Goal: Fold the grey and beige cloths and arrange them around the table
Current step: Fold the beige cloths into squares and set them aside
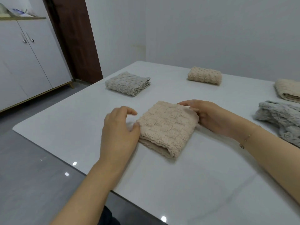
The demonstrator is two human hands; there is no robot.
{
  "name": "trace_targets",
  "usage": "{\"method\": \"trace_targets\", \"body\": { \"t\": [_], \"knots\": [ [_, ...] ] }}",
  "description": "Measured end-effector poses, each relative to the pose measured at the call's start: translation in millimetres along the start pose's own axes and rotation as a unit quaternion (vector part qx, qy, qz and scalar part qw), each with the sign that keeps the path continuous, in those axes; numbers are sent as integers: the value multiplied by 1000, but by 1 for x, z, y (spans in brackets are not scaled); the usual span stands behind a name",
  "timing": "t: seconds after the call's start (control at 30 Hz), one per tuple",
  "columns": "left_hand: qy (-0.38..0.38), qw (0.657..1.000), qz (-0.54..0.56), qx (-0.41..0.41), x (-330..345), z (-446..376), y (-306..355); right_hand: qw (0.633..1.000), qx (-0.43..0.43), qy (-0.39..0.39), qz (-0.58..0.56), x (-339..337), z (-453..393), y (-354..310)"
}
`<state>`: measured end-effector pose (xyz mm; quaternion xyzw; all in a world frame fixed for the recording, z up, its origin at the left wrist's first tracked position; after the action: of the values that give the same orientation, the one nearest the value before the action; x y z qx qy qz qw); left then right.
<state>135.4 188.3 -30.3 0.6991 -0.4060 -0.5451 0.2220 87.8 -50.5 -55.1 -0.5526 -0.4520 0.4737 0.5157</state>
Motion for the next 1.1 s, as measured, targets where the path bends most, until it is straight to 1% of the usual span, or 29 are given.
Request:
{"method": "trace_targets", "body": {
  "t": [0.03, 0.07, 0.1, 0.17, 0.23, 0.3, 0.33, 0.4, 0.5, 0.63, 0.7, 0.8, 0.9, 0.97, 1.03, 1.1],
  "knots": [
    [1, 999, -12, 44, 1, 1, 14, 1000, -17, -4, -7, -2, 3, 0],
    [-19, 997, -9, 78, 4, 2, 28, 999, -28, -8, -14, -5, 5, 1],
    [-59, 992, -2, 108, 12, 3, 43, 999, -36, -16, -24, -4, 7, 1],
    [-174, 973, -4, 152, 39, 9, 66, 997, -53, -31, -46, -3, 9, 0],
    [-268, 949, -65, 154, 68, 14, 68, 996, -64, -36, -57, -2, 9, -1],
    [-308, 928, -169, 124, 88, 13, 50, 995, -68, -44, -49, -1, 9, -2],
    [-310, 920, -208, 116, 92, 13, 40, 996, -68, -51, -40, -1, 8, -1],
    [-304, 916, -238, 112, 94, 11, 31, 996, -64, -67, -20, -1, 8, -1],
    [-300, 915, -247, 111, 96, 12, 30, 994, -75, -74, 22, -3, 7, -2],
    [-303, 914, -247, 103, 95, 11, 27, 986, -90, -60, 126, -9, 6, -3],
    [-308, 913, -250, 99, 95, 10, 25, 985, -87, -54, 138, -10, 5, -2],
    [-317, 908, -257, 93, 96, 10, 24, 987, -94, -43, 121, -12, 6, -3],
    [-330, 904, -259, 85, 95, 12, 24, 993, -93, -28, 71, -13, 7, -3],
    [-333, 898, -274, 85, 95, 13, 25, 994, -88, -7, 65, -14, 5, -2],
    [-328, 894, -294, 87, 95, 13, 25, 990, -90, 28, 108, -15, 3, 1],
    [-324, 890, -308, 86, 96, 15, 25, 979, -113, 55, 163, -13, 4, 1]
  ]
}}
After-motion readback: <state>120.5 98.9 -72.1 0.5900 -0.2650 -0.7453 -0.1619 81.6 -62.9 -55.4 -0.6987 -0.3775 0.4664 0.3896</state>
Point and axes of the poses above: each hand's wrist, its own z-axis away from the middle knuckle, its own x-axis out of the palm, y = z × x, the point moved 8 cm from there along -z, towards the middle knuckle, and after that the axes turned 13 degrees about -x, right-handed, at the moved point
